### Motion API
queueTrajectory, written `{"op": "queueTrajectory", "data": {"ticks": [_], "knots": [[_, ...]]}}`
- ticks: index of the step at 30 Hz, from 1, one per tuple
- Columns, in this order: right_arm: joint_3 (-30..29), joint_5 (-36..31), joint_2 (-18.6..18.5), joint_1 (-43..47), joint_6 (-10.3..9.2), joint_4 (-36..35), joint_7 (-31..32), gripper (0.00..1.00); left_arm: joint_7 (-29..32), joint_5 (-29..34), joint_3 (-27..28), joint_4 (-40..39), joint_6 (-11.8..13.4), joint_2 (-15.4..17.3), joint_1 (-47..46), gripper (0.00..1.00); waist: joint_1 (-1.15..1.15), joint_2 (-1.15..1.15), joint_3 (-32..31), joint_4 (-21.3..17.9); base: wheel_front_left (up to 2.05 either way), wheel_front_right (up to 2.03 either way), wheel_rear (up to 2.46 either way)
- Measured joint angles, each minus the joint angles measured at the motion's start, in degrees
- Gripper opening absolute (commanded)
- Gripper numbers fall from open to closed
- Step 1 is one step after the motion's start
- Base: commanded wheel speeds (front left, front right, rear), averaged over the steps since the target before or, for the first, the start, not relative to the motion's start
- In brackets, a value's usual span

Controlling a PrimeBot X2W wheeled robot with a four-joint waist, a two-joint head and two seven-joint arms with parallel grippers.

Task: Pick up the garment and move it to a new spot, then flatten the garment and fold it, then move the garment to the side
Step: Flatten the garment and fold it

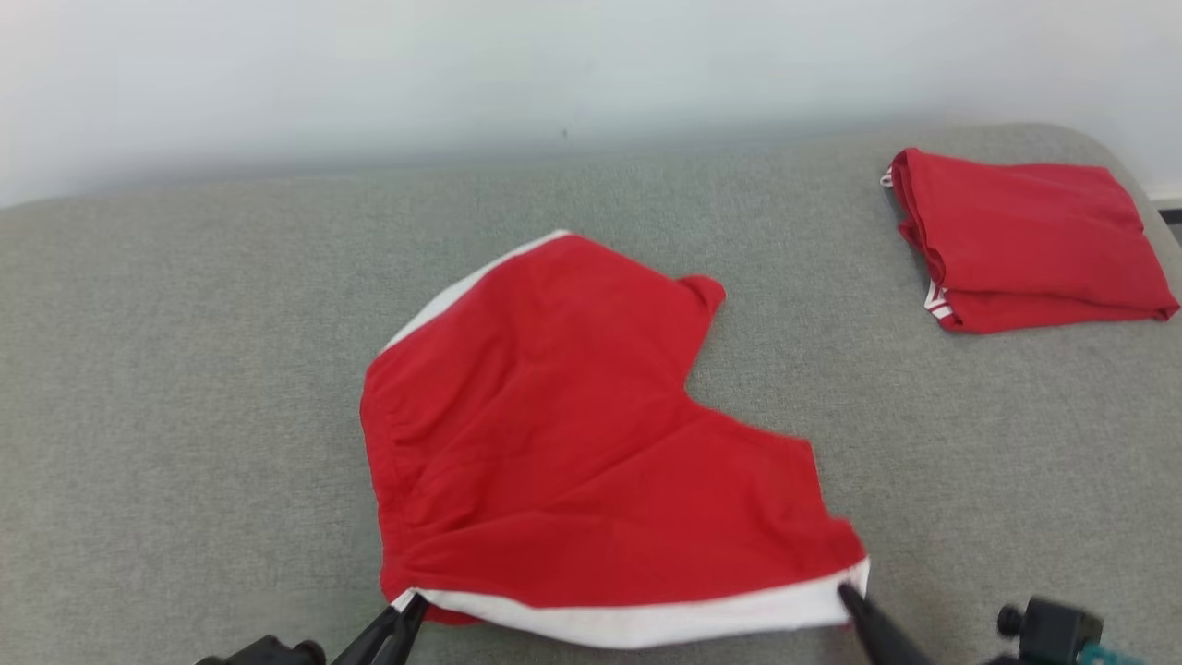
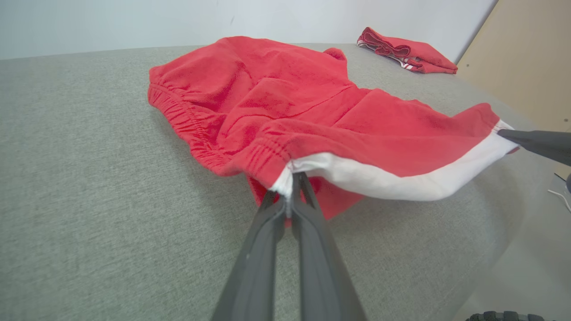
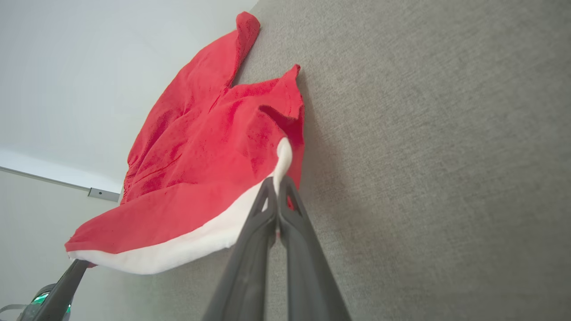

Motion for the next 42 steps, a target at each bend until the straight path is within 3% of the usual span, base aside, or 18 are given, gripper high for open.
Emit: {"op": "queueTrajectory", "data": {"ticks": [9,19,23,32,37,42], "knots": [[-2.5,-2.0,4.4,6.4,0.0,-5.3,4.1,0.0,0.0,1.1,3.9,-0.5,-0.1,-1.9,4.7,0.0,0.02,0.02,-1.1,0.2,0.0,0.0,0.0],[-4.0,-2.4,6.3,2.8,0.0,-5.5,5.0,0.0,0.0,2.5,6.1,0.3,-2.2,-5.1,4.6,0.0,0.01,0.01,-1.9,1.1,0.0,0.0,0.0],[-3.6,-1.7,6.6,-2.3,0.0,-5.4,5.6,0.0,0.0,2.2,7.2,-0.4,-3.1,-4.9,1.4,0.0,0.01,0.01,-1.4,1.1,0.0,0.0,0.0],[-6.8,0.6,7.0,-28.4,-0.01,1.4,6.5,0.0,7.7,-1.5,6.5,-2.9,-4.4,-0.9,-22.5,0.0,0.02,0.02,2.6,0.1,0.0,0.0,0.0],[-10.1,1.0,7.3,-46.3,-0.02,9.6,6.5,0.0,12.2,-8.0,3.8,-1.8,-4.5,1.3,-40.3,0.0,0.03,0.03,6.5,-0.3,0.0,0.0,0.0],[-12.7,-1.4,7.6,-67.5,-0.09,20.5,5.8,0.0,15.1,-13.7,0.7,5.2,-4.5,1.0,-60.3,0.0,0.03,0.03,12.0,-0.9,0.0,0.0,0.0]]}}
